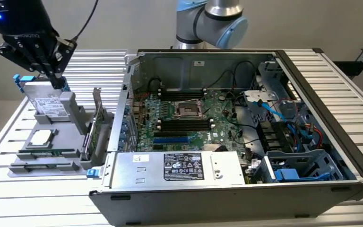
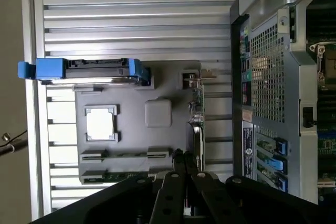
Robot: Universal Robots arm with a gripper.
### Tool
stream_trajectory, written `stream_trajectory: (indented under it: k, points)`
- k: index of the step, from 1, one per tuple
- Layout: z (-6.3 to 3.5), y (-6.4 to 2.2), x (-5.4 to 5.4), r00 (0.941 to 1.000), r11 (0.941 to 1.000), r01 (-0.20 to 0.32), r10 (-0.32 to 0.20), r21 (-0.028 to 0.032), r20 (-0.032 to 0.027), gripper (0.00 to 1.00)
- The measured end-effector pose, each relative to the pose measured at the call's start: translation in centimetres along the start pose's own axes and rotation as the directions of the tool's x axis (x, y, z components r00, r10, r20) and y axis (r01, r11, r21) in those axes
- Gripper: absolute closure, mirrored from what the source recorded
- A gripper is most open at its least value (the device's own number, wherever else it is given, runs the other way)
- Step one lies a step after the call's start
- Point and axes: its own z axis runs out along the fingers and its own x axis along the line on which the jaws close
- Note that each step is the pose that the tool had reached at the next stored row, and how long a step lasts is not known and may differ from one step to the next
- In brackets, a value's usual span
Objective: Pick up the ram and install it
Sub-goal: 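Reach for the ram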
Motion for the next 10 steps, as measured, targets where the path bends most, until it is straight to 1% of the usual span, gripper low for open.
stream_trajectory:
  k: [6, 10]
  points:
    - [0.33, -1.34, 1.4, 1.0, 1.0, 0.0, 0.0, -0.0001, -0.0001, 0.9]
    - [0.62, -2.17, 2.1, 1.0, 1.0, 0.001, -0.001, -0.0001, -0.0021, 0.9]
